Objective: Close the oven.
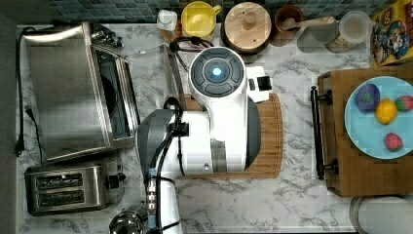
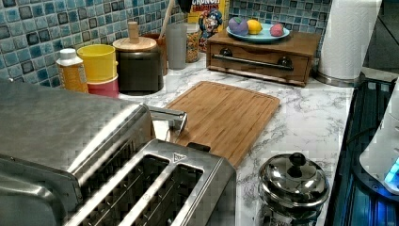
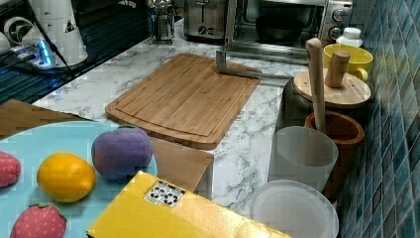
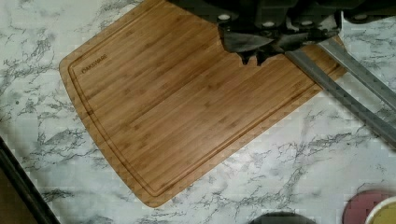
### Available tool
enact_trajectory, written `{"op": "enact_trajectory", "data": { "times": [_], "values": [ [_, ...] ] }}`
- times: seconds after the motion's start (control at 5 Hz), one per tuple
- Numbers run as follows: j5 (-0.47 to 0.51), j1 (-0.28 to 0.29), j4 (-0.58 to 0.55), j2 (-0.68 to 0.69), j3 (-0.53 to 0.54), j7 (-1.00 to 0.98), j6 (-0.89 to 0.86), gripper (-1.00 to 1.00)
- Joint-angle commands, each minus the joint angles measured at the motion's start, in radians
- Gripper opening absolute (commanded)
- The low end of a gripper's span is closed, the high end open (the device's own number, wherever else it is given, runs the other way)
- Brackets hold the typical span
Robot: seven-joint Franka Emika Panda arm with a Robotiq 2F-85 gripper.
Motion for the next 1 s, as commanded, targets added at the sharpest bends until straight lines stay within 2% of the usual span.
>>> {"op": "enact_trajectory", "data": {
  "times": [0.2,0.4,0.6,0.8,1.0],
  "values": [
    [0.02,-0.011,0.025,0.056,-0.008,-0.149,0.029,-1.0],
    [0.096,-0.028,0.043,0.088,-0.018,-0.361,0.087,-1.0],
    [0.237,-0.05,0.047,0.123,-0.024,-0.615,0.167,-1.0],
    [0.341,-0.073,0.097,0.181,-0.009,-0.787,0.167,-1.0],
    [0.468,-0.09,0.202,0.286,-0.009,-0.976,0.083,-1.0]
  ]
}}
